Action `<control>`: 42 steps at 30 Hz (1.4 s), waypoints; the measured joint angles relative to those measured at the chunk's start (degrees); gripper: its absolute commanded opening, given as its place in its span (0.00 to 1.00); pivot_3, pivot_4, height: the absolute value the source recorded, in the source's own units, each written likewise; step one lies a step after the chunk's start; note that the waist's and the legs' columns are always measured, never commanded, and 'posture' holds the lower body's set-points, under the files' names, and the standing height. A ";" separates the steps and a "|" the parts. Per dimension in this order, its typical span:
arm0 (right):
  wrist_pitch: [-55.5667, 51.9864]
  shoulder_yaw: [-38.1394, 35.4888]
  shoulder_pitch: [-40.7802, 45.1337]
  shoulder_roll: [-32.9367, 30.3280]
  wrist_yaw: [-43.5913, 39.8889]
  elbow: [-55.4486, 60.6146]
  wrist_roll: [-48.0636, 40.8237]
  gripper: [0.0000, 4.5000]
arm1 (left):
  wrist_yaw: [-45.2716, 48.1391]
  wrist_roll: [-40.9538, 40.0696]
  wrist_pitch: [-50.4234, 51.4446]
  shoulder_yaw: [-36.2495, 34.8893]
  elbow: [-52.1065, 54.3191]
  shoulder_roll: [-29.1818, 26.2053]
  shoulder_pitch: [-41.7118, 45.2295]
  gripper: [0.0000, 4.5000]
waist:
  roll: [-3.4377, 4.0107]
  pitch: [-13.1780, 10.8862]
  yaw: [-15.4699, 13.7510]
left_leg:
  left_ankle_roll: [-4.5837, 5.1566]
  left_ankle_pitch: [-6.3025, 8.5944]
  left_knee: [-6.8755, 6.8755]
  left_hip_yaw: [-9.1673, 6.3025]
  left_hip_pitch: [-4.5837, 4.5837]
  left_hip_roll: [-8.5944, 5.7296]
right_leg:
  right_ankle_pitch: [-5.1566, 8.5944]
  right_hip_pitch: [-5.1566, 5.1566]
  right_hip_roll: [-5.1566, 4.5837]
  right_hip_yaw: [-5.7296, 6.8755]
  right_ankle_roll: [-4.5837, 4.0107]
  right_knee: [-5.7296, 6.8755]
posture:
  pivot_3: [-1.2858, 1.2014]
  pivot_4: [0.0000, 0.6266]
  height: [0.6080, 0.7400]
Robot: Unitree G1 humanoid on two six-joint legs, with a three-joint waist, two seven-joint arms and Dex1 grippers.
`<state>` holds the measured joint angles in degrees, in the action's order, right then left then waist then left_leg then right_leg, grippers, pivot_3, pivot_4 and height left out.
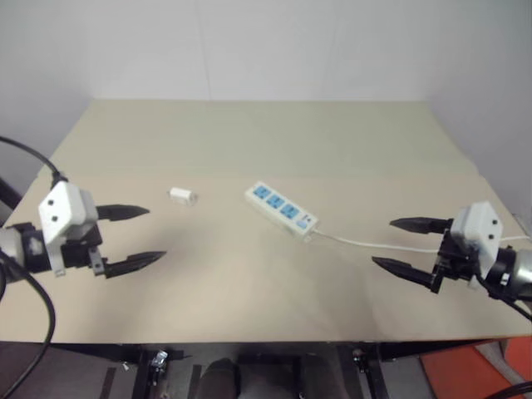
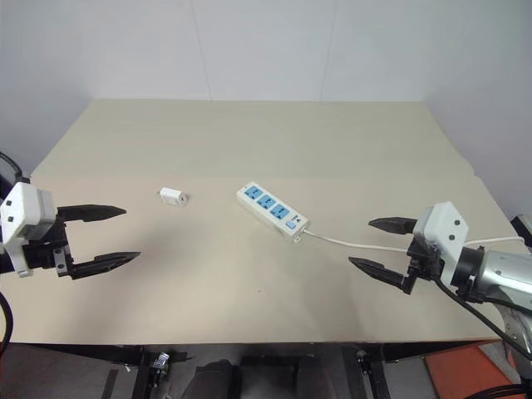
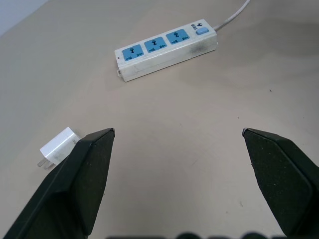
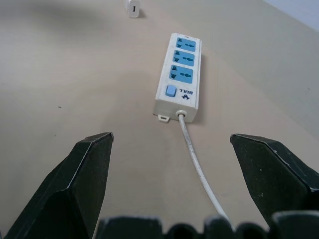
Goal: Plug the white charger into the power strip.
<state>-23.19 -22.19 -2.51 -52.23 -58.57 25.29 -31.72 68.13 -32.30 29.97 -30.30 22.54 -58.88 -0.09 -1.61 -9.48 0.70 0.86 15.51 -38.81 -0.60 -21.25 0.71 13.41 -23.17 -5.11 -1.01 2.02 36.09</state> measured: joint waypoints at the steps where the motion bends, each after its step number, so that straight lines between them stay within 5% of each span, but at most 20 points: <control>1: 0.00 0.18 0.00 0.00 0.00 0.00 0.00 0.99 | 0.00 -0.21 0.00 0.00 0.01 0.00 -0.01 1.00 | 0.00 0.00 0.00 | 0.00 0.00 0.00 0.00 0.00 0.00 | 0.00 0.00 0.00 0.00 0.00 0.00 | 0.52 0.24 1.00; 17: 1.07 5.45 3.01 2.75 1.14 -2.34 2.02 0.99 | -0.17 -1.88 0.03 0.41 0.06 0.00 0.96 1.00 | 0.00 0.00 0.03 | 0.00 0.00 -0.02 0.00 0.01 -0.01 | -0.01 0.01 0.02 0.00 -0.01 0.01 | 0.52 0.24 1.00; 28: 3.09 19.15 14.50 14.24 8.82 -11.10 10.63 0.99 | 0.58 -3.00 -1.45 14.85 -4.36 0.85 18.40 1.00 | 0.00 0.00 0.00 | 0.00 0.00 -0.01 -0.01 -0.04 -0.12 | -0.03 -0.05 0.04 0.00 -0.03 0.05 | 0.52 0.24 1.00; 42: 7.54 24.39 25.03 25.36 15.74 -25.37 18.32 0.99 | 1.44 -0.55 -3.74 25.20 -9.96 7.64 27.23 1.00 | 0.02 -0.01 0.23 | 0.04 0.02 -0.02 -0.03 -0.16 -0.14 | -0.04 -0.17 0.04 0.00 -0.03 0.04 | 0.52 0.24 1.00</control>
<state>-15.66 2.20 22.51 -26.88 -42.83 -0.08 -13.40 69.58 -32.85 26.23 -5.10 12.58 -51.23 27.14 -1.59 -9.49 0.93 0.89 15.53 -38.83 -0.63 -21.41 0.57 13.37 -23.34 -5.07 -1.01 1.99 36.13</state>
